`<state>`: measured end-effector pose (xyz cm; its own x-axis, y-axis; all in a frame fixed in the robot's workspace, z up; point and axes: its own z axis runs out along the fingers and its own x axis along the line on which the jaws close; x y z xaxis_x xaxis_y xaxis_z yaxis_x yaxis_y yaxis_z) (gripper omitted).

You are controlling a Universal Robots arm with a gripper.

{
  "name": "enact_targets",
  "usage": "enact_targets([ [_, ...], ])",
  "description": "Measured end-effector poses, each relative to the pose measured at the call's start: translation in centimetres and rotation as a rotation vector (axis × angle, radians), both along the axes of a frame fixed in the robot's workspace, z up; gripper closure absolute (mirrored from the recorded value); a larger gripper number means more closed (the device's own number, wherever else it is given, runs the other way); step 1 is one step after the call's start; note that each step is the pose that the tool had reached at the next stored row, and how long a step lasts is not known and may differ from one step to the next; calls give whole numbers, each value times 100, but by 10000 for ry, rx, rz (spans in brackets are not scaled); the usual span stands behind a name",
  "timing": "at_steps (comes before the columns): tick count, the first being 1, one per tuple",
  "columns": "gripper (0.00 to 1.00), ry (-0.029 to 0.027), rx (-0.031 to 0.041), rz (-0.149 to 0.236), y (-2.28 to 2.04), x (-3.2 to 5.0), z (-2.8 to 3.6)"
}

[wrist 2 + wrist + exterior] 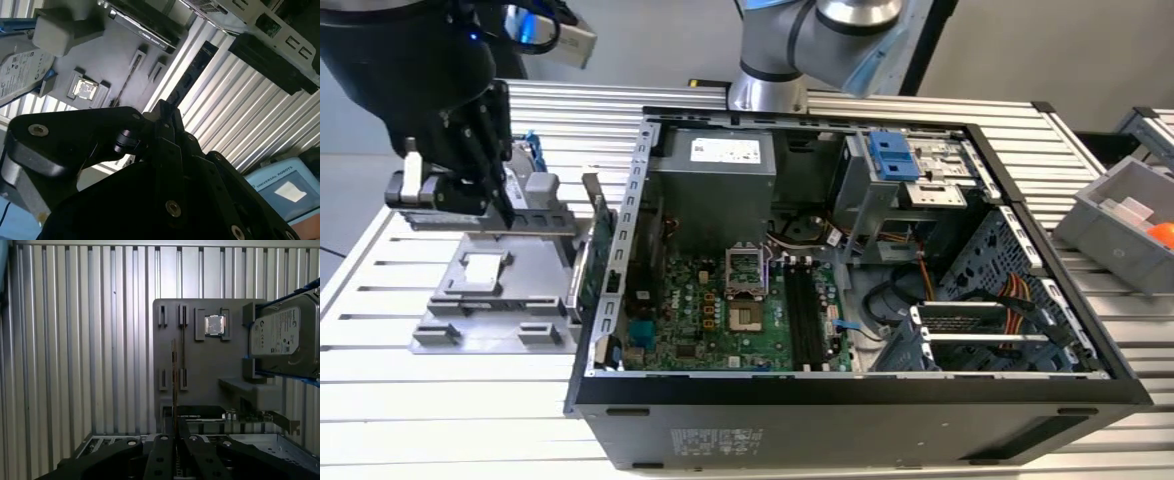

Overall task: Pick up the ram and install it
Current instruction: 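Pick up the ram and move it above insertion slot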

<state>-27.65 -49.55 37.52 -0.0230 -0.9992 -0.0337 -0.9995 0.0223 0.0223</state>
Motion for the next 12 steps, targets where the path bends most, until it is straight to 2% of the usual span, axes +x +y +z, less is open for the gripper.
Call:
enact_targets([
  [12,100,36,0,17,0,378,0],
])
